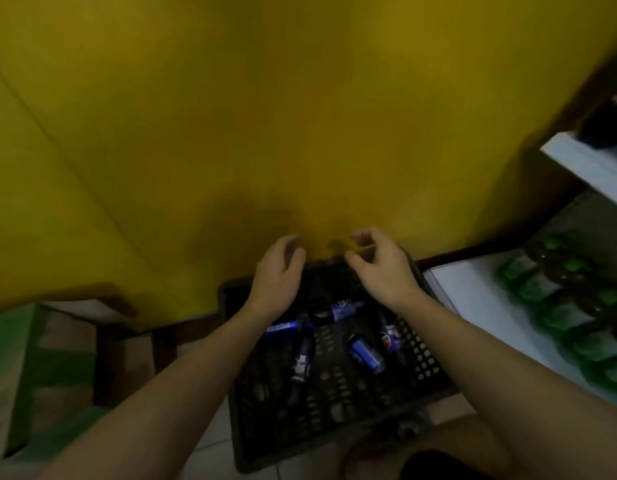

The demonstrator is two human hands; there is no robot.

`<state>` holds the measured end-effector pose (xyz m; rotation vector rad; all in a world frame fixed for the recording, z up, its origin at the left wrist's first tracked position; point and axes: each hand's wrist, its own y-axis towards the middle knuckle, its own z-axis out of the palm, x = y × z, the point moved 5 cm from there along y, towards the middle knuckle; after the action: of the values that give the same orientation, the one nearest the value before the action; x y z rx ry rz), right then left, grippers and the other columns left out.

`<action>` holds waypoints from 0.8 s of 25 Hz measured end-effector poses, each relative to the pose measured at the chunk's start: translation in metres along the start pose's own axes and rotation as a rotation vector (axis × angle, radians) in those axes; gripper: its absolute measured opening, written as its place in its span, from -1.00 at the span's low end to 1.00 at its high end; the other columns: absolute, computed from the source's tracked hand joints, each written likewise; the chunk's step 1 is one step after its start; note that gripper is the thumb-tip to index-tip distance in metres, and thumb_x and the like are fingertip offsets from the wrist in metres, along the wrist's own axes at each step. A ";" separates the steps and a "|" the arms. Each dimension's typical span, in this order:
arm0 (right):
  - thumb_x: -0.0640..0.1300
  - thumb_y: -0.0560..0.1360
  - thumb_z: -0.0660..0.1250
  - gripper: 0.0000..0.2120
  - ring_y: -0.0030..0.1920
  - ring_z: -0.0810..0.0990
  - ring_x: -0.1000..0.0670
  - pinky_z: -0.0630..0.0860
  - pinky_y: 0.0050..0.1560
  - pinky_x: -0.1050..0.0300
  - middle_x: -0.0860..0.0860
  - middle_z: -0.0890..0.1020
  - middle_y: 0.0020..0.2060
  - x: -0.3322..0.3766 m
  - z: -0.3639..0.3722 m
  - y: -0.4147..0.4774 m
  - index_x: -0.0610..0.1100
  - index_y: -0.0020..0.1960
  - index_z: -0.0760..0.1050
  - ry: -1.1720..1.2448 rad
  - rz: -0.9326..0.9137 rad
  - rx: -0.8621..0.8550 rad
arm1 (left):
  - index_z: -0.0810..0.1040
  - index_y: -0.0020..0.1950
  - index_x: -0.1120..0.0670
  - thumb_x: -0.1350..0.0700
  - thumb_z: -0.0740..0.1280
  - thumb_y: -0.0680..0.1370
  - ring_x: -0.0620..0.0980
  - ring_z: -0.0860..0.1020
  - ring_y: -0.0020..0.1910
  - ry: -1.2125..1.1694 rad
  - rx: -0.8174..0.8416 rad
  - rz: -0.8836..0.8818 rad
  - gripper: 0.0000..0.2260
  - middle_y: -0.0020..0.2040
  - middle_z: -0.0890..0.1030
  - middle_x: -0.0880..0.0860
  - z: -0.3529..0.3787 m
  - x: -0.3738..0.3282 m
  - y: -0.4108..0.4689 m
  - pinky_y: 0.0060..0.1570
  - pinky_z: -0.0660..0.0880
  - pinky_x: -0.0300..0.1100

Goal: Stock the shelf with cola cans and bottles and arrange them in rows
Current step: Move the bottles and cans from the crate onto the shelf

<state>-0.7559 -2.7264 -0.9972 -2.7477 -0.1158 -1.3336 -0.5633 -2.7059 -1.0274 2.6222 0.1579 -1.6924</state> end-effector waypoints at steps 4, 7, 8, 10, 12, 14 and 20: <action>-0.04 0.58 0.38 -0.68 0.05 0.54 -0.03 0.53 0.05 0.04 -0.03 0.50 0.17 -0.100 0.050 0.030 -0.01 0.31 0.42 -0.001 0.217 0.154 | 0.37 0.52 0.05 -0.01 0.18 0.71 -0.03 0.49 0.31 0.090 0.072 -0.198 -0.62 0.32 0.51 -0.03 0.059 0.081 0.020 0.21 0.40 -0.18; -0.04 0.54 0.38 -0.68 0.08 0.55 -0.09 0.52 0.05 0.03 -0.07 0.49 0.22 -0.174 0.084 0.038 0.00 0.26 0.42 -0.015 0.393 0.252 | 0.36 0.50 0.10 0.04 0.22 0.70 -0.02 0.51 0.25 0.134 0.140 -0.357 -0.62 0.22 0.49 -0.05 0.110 0.141 0.023 0.13 0.40 -0.21; -0.03 0.53 0.38 -0.66 0.12 0.54 -0.14 0.53 0.10 -0.01 -0.10 0.47 0.25 -0.195 0.094 0.037 -0.01 0.27 0.41 -0.024 0.446 0.293 | 0.36 0.50 0.13 0.07 0.24 0.69 -0.03 0.50 0.24 0.153 0.166 -0.406 -0.62 0.23 0.49 -0.03 0.123 0.160 0.018 0.14 0.41 -0.20; -0.02 0.54 0.37 -0.53 0.25 0.49 -0.21 0.49 0.25 -0.10 -0.14 0.39 0.35 -0.239 0.115 0.033 -0.05 0.40 0.35 -0.065 0.531 0.403 | 0.41 0.45 0.18 0.11 0.32 0.65 0.05 0.54 0.27 0.186 0.181 -0.484 -0.62 0.28 0.56 0.07 0.147 0.203 0.010 0.19 0.47 -0.11; -0.02 0.53 0.39 -0.38 0.38 0.40 -0.23 0.41 0.37 -0.10 -0.17 0.33 0.45 -0.279 0.132 0.028 -0.12 0.51 0.26 -0.145 0.572 0.494 | 0.46 0.37 0.18 0.08 0.41 0.59 0.10 0.59 0.20 0.215 0.199 -0.580 -0.60 0.22 0.61 0.15 0.163 0.249 -0.003 0.14 0.49 -0.08; -0.03 0.50 0.44 -0.25 0.45 0.33 -0.25 0.37 0.42 -0.13 -0.18 0.28 0.50 -0.314 0.148 0.025 -0.13 0.57 0.17 -0.211 0.589 0.574 | 0.44 0.40 0.17 -0.03 0.47 0.45 0.12 0.60 0.18 0.225 0.198 -0.703 -0.42 0.22 0.61 0.17 0.173 0.302 -0.018 0.18 0.51 -0.05; -0.04 0.47 0.51 -0.06 0.46 0.31 -0.33 0.39 0.40 -0.22 -0.26 0.24 0.52 -0.369 0.187 0.044 -0.13 0.61 -0.03 -0.367 0.548 0.737 | 0.25 0.56 0.10 0.12 0.58 0.42 0.15 0.56 0.25 0.368 0.154 -0.777 -0.20 0.34 0.55 0.17 0.193 0.327 -0.028 0.21 0.43 -0.15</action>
<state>-0.8333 -2.7612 -1.4040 -2.1198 0.1012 -0.4947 -0.6075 -2.6663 -1.4029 3.2056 1.2344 -1.3302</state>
